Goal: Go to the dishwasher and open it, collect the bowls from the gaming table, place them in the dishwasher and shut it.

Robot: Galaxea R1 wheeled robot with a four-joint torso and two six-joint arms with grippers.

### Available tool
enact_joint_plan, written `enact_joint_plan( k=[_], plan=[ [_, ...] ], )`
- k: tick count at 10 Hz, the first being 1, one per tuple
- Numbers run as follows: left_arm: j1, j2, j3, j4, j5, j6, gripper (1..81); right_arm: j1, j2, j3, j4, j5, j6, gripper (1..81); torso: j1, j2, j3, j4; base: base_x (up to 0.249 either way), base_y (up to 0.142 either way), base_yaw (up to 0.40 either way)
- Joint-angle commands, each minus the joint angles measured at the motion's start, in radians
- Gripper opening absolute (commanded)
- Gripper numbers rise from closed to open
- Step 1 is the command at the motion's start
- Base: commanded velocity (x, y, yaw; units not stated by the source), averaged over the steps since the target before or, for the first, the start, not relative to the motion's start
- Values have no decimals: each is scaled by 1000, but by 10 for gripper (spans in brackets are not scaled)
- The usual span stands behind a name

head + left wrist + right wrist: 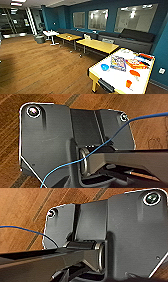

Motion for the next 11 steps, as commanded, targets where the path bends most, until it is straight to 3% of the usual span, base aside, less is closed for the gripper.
enact_joint_plan(
  k=[1,11],
  plan=[
    [-35,-3,8,12,55,11,811,40,-3,8,-11,-42,-5,811,0,0,0,0,173,65,0],
    [-35,-3,8,11,55,11,811,35,-3,8,-11,-42,-5,811,0,0,0,0,149,82,0]
  ],
)
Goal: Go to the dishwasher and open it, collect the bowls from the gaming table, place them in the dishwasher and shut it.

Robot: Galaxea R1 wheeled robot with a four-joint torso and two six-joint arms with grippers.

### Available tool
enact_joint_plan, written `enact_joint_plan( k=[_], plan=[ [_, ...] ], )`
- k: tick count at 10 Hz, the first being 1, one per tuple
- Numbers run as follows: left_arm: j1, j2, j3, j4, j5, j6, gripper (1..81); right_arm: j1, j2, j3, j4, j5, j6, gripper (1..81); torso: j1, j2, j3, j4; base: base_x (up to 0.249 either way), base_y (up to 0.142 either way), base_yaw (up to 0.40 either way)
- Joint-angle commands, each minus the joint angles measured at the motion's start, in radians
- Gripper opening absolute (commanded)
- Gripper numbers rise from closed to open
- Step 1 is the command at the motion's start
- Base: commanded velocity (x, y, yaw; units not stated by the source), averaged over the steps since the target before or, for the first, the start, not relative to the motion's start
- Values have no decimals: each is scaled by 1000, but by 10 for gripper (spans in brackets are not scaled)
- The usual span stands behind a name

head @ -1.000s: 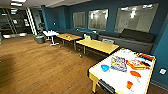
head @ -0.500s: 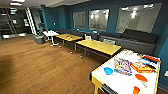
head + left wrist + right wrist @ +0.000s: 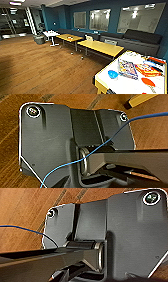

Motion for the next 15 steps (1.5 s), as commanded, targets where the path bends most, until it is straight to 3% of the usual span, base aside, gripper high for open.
enact_joint_plan(
  k=[1,6,15],
  plan=[
    [-35,-3,9,11,55,11,811,35,-3,8,-11,-42,-5,811,0,0,0,0,141,85,0],
    [-35,-3,9,11,55,11,811,38,-3,8,-11,-42,-3,811,0,0,0,0,131,82,0],
    [-35,-3,9,8,55,10,811,41,0,7,-11,-42,-5,811,0,1,0,0,0,0,-15]
  ],
)
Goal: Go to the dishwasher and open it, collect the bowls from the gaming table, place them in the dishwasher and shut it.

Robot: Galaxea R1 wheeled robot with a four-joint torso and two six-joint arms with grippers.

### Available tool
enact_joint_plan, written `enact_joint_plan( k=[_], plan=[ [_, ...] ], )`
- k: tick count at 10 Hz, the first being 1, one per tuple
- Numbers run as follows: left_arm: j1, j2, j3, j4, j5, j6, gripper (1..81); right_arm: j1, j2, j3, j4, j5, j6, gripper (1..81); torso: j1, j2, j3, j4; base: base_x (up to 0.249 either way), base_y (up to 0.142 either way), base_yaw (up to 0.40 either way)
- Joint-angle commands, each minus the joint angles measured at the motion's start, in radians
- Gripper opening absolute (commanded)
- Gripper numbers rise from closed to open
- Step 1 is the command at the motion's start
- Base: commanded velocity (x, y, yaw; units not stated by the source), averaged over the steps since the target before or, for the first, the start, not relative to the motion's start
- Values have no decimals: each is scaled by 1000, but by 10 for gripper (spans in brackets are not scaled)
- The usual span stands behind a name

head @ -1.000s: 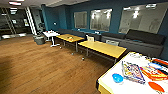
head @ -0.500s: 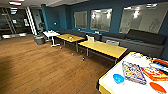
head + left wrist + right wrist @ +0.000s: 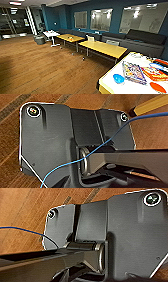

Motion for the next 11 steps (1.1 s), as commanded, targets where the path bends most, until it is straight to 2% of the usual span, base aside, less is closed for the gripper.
enact_joint_plan(
  k=[1,11],
  plan=[
    [-35,-3,9,9,54,10,811,37,-1,7,-11,-42,-4,811,0,0,0,0,0,0,-242],
    [-37,-3,3,-1,56,10,811,34,-1,5,-11,-42,-4,811,0,0,0,0,0,0,-329]
  ],
)
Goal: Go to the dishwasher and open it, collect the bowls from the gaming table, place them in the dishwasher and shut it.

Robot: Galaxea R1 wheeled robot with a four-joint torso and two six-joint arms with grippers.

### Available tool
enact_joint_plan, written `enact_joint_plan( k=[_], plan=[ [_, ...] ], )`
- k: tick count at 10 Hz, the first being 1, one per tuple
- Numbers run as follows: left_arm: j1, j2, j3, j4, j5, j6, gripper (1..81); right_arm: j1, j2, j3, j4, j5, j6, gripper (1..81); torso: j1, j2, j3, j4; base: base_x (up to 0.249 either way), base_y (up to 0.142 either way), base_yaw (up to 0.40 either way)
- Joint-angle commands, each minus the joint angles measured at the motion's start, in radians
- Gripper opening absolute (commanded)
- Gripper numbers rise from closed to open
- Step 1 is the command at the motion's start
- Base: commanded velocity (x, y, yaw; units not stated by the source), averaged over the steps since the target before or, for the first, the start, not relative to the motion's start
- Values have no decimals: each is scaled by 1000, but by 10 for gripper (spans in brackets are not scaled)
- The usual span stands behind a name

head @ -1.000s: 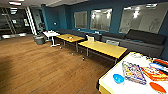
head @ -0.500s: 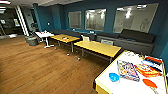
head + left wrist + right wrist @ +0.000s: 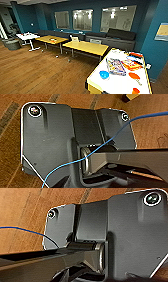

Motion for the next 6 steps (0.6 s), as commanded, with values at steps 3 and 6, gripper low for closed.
enact_joint_plan(
  k=[3,6],
  plan=[
    [-36,-4,9,0,55,10,811,35,-3,5,-10,-42,-4,811,1,0,0,0,0,0,-341],
    [-36,-4,9,0,55,10,811,35,-3,5,-10,-42,-4,811,1,0,0,0,0,0,-341]
  ],
)
